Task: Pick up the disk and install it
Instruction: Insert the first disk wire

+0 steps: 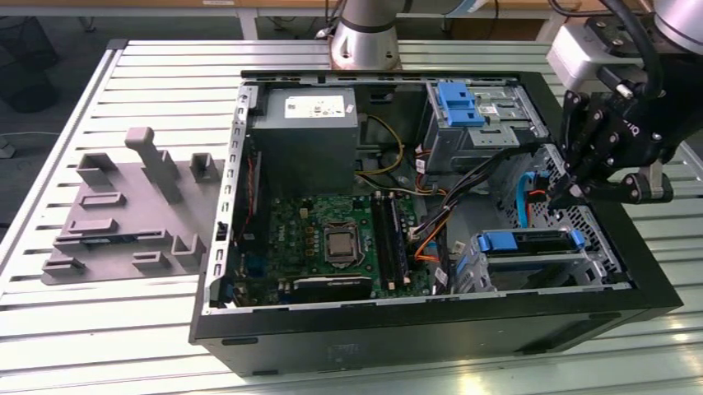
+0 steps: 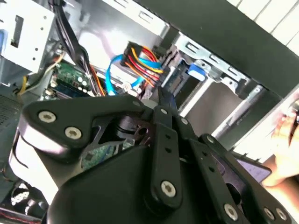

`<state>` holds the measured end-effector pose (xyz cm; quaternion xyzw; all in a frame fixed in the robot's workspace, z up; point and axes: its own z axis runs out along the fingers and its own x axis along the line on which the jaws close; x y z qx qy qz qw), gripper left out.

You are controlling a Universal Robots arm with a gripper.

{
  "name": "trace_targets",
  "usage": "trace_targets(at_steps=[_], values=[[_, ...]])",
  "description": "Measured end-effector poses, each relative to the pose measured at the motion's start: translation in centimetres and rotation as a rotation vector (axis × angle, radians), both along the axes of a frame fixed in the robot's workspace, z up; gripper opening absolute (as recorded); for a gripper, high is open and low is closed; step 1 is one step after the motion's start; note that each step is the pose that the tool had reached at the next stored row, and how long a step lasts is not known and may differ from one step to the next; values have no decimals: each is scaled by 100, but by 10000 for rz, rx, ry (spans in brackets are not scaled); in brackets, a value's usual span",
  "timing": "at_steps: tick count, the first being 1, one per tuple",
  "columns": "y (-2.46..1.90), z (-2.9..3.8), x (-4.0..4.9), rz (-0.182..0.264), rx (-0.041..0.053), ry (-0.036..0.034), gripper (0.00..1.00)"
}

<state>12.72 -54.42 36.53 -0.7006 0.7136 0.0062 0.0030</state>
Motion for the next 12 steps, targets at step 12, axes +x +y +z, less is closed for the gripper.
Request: trace_targets(at_steps=[12], values=[[2, -61, 54, 8, 189, 105, 19]])
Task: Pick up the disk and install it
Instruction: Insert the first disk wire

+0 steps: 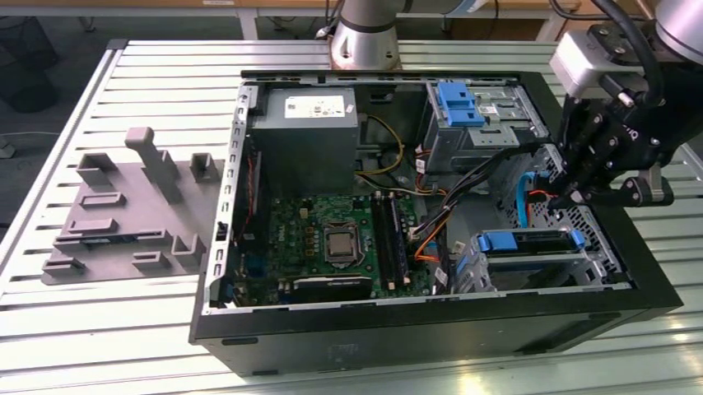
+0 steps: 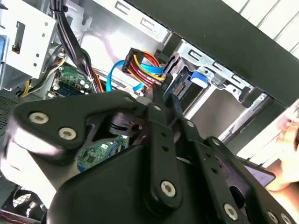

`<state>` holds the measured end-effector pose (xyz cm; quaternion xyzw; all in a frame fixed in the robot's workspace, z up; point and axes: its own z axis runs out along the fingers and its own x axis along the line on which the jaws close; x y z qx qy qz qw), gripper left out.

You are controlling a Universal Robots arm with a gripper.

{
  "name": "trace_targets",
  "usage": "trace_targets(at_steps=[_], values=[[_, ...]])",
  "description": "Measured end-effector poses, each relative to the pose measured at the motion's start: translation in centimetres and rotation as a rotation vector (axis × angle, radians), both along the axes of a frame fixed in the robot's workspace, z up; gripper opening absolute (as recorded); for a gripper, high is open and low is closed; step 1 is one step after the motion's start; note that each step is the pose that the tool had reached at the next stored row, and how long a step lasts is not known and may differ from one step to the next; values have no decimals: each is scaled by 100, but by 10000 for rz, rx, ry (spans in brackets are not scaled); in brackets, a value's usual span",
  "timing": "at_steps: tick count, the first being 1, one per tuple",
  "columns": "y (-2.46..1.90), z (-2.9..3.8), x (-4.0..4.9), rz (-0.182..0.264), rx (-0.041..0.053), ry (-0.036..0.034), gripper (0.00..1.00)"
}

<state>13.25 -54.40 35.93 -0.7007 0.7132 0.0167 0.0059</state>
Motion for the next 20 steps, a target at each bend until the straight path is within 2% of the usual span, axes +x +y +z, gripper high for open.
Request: trace_targets(at_steps=[1, 2, 13, 14, 15, 16, 20], values=[[2, -1, 0, 0, 33, 0, 19], [7, -5, 0, 1, 52, 0, 25], [10, -83, 13, 6, 61, 0, 25], [10, -82, 13, 7, 60, 0, 24], [10, -83, 13, 8, 60, 0, 17], [10, -83, 11, 9, 61, -2, 16], [-2, -85, -64, 9, 63, -101, 16]])
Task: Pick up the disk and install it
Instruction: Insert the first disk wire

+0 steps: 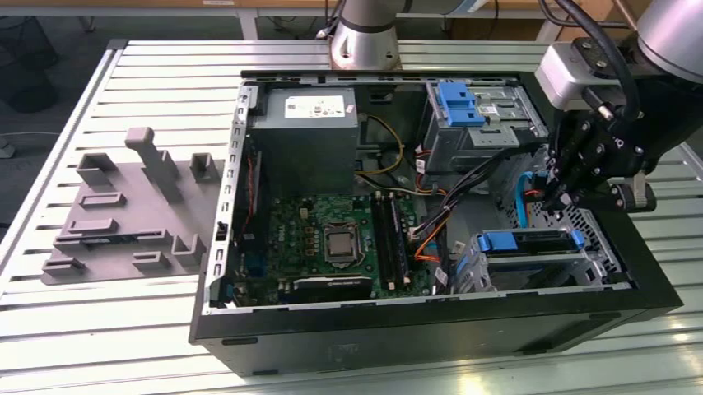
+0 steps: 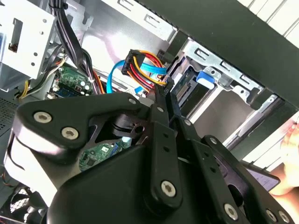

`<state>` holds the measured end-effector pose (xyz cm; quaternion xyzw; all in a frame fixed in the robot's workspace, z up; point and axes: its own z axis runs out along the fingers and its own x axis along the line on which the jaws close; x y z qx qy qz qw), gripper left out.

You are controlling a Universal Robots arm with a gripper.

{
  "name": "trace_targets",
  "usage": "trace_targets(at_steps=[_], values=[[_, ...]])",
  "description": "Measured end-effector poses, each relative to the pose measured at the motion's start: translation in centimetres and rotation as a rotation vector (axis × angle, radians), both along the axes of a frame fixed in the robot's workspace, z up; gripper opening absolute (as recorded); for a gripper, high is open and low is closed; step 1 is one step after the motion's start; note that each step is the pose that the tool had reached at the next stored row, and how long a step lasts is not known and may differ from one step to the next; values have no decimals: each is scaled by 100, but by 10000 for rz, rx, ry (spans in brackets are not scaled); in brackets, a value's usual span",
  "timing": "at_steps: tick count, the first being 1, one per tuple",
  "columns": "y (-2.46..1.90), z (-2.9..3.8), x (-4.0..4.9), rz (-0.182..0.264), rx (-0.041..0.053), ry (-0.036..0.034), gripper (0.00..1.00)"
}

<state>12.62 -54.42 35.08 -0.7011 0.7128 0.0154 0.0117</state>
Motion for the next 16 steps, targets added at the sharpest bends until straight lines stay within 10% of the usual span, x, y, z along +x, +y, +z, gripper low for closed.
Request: trace_targets(at_steps=[5, 9, 16], values=[[-54, -12, -15, 0, -54, -36, 16], [-69, -33, -16, -15, -271, -111, 16], [-102, -73, -32, -36, -280, -159, 16]])
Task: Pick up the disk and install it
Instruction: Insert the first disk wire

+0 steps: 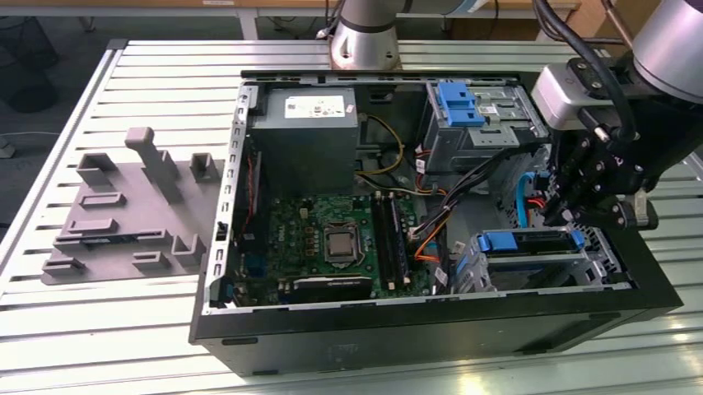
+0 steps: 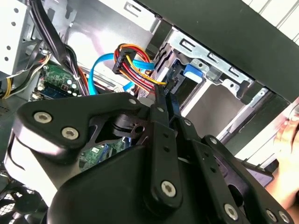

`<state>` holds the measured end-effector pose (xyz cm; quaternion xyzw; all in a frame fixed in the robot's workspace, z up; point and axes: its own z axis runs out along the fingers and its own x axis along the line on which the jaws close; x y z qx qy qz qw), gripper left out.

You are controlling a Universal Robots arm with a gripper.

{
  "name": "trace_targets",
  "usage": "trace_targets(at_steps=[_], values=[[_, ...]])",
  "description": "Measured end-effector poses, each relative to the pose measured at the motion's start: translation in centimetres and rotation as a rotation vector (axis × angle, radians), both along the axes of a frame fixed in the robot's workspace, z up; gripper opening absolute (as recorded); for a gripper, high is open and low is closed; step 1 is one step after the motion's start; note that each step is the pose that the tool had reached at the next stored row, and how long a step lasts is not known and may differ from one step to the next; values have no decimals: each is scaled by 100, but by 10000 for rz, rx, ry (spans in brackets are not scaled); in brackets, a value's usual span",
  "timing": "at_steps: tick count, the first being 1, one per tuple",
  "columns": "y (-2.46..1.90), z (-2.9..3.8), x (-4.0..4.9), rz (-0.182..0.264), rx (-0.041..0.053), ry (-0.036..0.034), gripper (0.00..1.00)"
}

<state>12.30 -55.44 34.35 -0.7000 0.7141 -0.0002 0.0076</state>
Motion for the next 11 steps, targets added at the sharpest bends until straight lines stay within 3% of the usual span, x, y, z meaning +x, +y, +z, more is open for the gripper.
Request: trace_targets(at_steps=[11], values=[[-43, -46, -13, 20, -3, 0, 16]])
